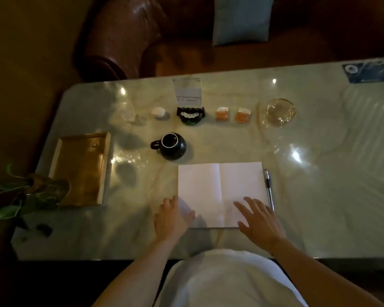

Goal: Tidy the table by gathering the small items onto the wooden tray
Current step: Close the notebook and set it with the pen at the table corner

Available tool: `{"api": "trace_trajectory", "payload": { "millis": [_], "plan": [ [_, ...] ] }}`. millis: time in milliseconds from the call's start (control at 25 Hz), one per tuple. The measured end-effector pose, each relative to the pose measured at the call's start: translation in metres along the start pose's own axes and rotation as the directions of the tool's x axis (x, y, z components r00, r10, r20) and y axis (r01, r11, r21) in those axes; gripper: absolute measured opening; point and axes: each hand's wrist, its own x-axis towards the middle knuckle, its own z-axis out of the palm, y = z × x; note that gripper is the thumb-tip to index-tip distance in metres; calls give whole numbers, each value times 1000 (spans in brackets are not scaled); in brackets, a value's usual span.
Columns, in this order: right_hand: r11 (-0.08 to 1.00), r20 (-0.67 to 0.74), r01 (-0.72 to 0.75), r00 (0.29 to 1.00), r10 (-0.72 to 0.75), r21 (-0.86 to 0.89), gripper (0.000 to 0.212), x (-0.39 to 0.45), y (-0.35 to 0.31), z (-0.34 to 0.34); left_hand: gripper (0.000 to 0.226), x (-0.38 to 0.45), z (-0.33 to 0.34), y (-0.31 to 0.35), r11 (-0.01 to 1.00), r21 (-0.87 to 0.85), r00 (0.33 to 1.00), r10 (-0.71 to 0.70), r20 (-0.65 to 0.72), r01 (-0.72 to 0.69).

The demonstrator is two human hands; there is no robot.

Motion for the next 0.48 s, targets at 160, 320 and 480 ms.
{"api": "trace_trajectory", "payload": {
  "millis": [160,320,480],
  "plan": [
    [1000,39,6,999,-6,-9,60,3,1,10,65,0,3,12,964,-184,981,-183,70,193],
    [1000,54,-10,999,10,-3,62,4,2,15,67,4,5,19,921,-310,968,-200,149,238],
    [1000,50,-22,999,21,5,63,4,2,17,48,16,-3,12,729,-549,912,-296,283,408]
  ]
}}
